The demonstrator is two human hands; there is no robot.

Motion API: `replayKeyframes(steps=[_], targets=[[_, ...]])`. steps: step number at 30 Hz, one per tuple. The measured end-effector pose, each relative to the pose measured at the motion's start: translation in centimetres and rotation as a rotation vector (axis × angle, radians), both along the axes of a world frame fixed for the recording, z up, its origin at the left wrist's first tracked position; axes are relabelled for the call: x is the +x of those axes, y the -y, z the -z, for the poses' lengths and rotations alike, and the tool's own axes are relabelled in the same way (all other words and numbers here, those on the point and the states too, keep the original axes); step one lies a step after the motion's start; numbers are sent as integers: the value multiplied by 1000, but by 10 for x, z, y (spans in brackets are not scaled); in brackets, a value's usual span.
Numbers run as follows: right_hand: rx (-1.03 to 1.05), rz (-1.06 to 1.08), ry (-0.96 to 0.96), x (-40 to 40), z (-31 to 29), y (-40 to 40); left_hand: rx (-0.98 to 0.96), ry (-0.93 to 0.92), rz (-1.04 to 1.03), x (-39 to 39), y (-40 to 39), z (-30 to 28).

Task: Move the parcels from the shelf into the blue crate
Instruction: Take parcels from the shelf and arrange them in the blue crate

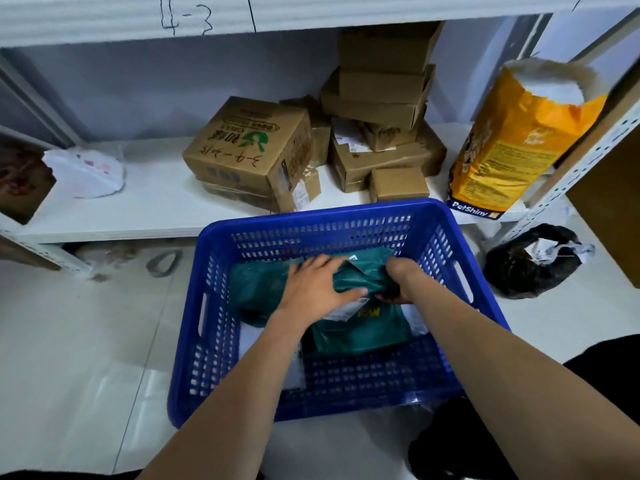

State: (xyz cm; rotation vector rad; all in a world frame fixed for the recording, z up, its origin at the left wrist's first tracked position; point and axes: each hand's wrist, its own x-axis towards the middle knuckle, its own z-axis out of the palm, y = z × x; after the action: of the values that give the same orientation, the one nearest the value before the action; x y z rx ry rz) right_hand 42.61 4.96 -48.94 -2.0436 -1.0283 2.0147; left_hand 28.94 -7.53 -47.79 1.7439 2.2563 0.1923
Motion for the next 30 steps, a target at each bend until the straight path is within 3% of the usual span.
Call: replayKeyframes(steps=[2, 4, 7, 11, 13, 14, 19, 22, 26, 30], targets=[[28, 31, 35, -1, -3, 0, -110, -80, 133, 7, -4, 9], [122, -89, 160, 1, -9, -1, -40, 4, 84, 5, -4, 19], [600, -543, 544, 4, -11, -3, 148, 106, -34, 0, 3, 33], [1383, -786, 491, -4, -13, 20, 203, 27, -45, 1, 2, 39], [1617, -932, 473, -4, -3, 36, 201, 2, -89, 3, -2, 35], [1628, -990, 490, -3, 5, 42, 191, -18, -100, 5, -4, 32], [1305, -1120, 734, 14, 37, 54, 34, -155, 2, 12, 1, 31], [1324, -1210, 758, 31, 53, 51, -5, -270, 84, 16, 17, 52], [1324, -1193, 786, 33, 56, 48, 20, -233, 77, 17, 27, 76], [1268, -1205, 775, 27, 51, 43, 44, -159, -18, 28, 11, 60]])
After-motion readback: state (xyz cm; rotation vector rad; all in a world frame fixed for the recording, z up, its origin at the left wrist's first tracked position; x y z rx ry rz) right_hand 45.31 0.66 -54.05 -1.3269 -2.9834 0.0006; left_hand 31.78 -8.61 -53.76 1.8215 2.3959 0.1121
